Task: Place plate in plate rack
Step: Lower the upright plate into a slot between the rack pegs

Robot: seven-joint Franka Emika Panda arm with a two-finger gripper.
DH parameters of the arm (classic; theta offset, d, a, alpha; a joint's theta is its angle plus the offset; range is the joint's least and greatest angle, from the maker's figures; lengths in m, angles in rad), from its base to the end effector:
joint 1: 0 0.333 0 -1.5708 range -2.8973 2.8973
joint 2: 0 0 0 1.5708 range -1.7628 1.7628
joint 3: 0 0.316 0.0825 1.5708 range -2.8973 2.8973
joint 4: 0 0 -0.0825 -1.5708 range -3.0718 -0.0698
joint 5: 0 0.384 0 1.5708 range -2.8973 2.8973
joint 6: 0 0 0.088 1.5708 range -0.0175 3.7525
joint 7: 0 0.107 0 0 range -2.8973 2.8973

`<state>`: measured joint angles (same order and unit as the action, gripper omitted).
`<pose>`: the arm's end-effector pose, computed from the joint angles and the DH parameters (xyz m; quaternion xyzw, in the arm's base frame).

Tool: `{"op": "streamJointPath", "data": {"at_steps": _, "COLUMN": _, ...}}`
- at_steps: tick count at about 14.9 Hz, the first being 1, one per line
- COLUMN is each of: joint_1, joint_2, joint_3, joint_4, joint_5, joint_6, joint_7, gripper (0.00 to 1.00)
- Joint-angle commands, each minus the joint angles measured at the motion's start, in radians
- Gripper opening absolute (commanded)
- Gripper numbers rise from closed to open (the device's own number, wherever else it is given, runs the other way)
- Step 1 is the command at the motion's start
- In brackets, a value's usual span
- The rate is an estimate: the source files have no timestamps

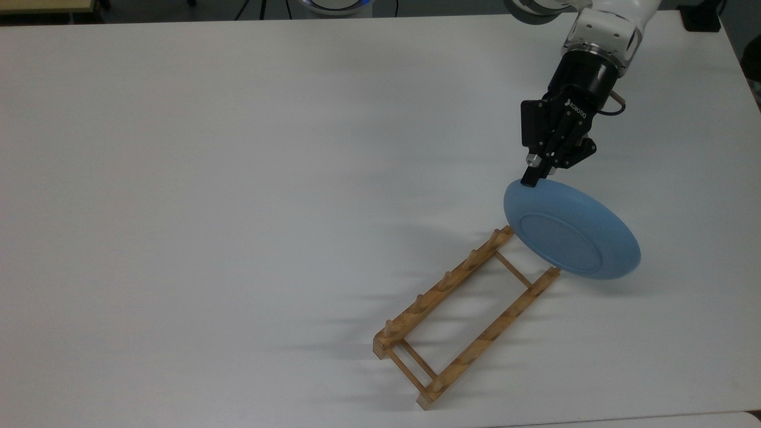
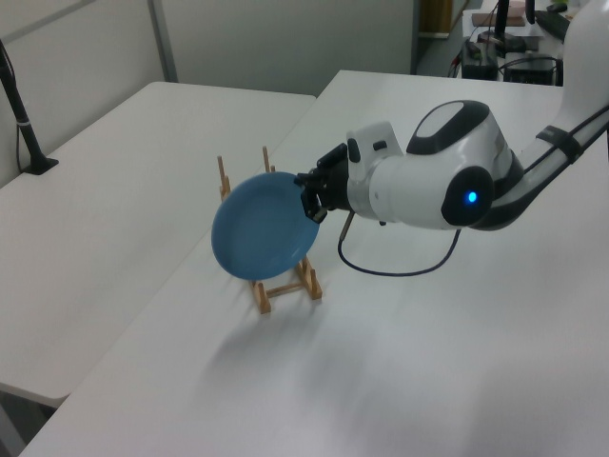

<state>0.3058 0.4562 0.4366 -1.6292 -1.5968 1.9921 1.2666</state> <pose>0.5803 0.3883 0.4166 0.8117 0.0890 0.4862 0.3111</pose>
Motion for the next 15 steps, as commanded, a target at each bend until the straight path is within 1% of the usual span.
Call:
{"op": "streamJointPath", "data": {"at_steps": 1, "joint_1": 0.021, "joint_2": 0.007, "joint_3": -0.016, "joint_4": -0.034, "joint_5": -0.025, "joint_6": -0.048, "joint_7": 0.040, "gripper": 0.00}}
{"op": "streamJointPath", "data": {"at_steps": 4, "joint_1": 0.010, "joint_2": 0.010, "joint_3": -0.018, "joint_4": -0.031, "joint_5": -0.041, "joint_6": -0.049, "joint_7": 0.043, "gripper": 0.00}}
{"op": "streamJointPath", "data": {"at_steps": 15, "joint_1": -0.007, "joint_2": 0.013, "joint_3": -0.019, "joint_4": -0.020, "joint_5": -0.051, "joint_6": -0.050, "joint_7": 0.056, "gripper": 0.00}}
